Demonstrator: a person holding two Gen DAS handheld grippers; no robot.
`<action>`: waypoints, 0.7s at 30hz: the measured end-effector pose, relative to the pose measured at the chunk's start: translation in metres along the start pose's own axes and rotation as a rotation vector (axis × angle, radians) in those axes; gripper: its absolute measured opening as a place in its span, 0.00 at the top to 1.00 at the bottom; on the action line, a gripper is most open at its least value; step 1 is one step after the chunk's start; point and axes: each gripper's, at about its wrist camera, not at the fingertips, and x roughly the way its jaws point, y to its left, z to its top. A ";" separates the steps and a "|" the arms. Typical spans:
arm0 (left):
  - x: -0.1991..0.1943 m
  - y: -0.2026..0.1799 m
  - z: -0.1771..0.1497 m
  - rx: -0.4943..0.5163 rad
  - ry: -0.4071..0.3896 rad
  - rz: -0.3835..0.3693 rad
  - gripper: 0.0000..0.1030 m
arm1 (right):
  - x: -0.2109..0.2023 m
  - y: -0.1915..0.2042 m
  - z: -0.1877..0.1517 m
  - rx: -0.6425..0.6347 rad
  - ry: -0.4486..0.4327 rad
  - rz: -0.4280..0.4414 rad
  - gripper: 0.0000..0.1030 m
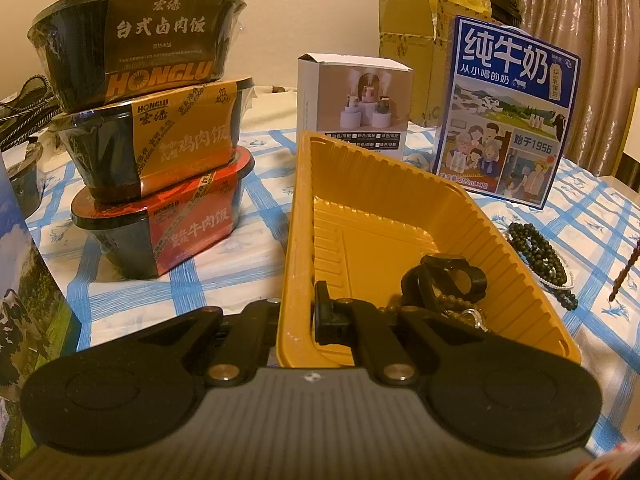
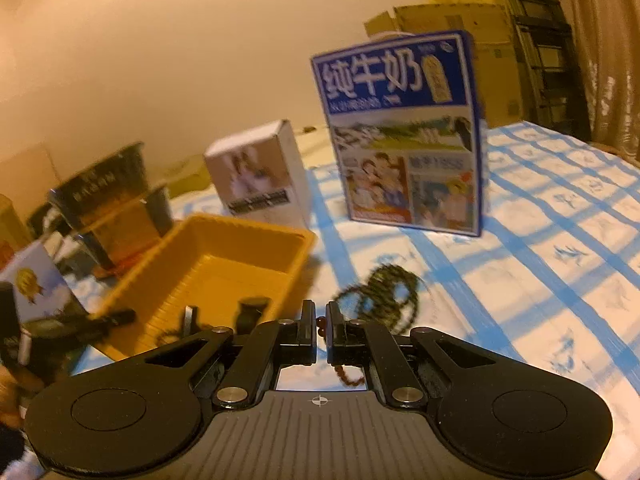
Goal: Organize jewelry
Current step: 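Lift the red bracelet into the tray and open the right gripper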
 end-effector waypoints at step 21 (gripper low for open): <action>-0.002 0.002 -0.002 -0.020 -0.001 -0.010 0.97 | 0.086 0.109 0.000 -0.053 0.120 0.328 0.96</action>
